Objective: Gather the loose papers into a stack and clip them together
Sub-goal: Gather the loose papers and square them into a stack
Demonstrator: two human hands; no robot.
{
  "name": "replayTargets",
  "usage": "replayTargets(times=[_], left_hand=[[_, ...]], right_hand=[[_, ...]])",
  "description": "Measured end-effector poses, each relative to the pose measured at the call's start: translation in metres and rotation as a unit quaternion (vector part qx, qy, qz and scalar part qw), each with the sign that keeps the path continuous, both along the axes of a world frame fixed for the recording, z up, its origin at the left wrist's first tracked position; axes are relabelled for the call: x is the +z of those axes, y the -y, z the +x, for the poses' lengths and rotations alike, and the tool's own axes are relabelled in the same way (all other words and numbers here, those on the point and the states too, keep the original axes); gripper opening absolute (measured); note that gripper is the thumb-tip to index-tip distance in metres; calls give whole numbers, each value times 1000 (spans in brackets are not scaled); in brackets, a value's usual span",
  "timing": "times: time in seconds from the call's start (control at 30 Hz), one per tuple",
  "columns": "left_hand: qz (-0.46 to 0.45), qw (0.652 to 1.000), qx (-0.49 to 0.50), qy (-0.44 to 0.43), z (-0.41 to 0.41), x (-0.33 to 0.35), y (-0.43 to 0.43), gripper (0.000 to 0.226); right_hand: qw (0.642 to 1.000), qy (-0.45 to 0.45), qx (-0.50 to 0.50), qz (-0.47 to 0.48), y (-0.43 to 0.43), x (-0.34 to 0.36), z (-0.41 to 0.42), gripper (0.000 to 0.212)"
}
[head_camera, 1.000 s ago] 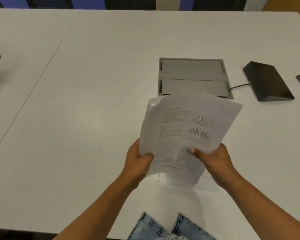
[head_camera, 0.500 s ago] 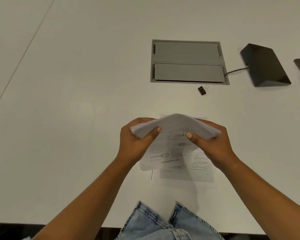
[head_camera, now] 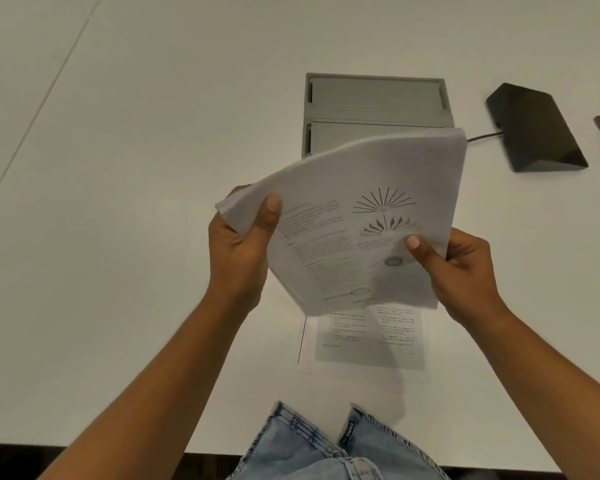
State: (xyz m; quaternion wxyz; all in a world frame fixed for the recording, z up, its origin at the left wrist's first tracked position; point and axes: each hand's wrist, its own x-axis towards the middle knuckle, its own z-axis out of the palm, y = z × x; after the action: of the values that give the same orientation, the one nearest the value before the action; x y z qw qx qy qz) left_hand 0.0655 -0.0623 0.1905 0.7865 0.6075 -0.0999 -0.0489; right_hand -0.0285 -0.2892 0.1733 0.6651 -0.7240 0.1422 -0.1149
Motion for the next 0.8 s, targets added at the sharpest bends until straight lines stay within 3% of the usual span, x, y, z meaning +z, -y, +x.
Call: replayTargets(times=[0.07, 0.23, 0.4, 0.5, 0.6, 0.8], left_hand=[[2, 1000, -23, 5, 3, -4, 1, 18], [78, 995, -55, 21, -2, -26, 12, 40], [116, 988, -48, 93, -2, -35, 16, 43], [160, 982, -60, 78, -6, -51, 22, 50], [184, 979, -69, 43, -11, -74, 27, 61], [162, 983, -17, 86, -12, -86, 28, 44]], right_hand=[[999, 20, -18, 26, -2, 0, 0, 18], [998, 14, -26, 53, -6, -8, 1, 19], [999, 30, -17, 5, -4, -17, -2, 26], [1000, 29, 3, -9, -3, -33, -2, 42], [999, -11, 8, -30, -2, -59, -3, 44], [999, 7, -17, -32, -3, -66, -5, 37]])
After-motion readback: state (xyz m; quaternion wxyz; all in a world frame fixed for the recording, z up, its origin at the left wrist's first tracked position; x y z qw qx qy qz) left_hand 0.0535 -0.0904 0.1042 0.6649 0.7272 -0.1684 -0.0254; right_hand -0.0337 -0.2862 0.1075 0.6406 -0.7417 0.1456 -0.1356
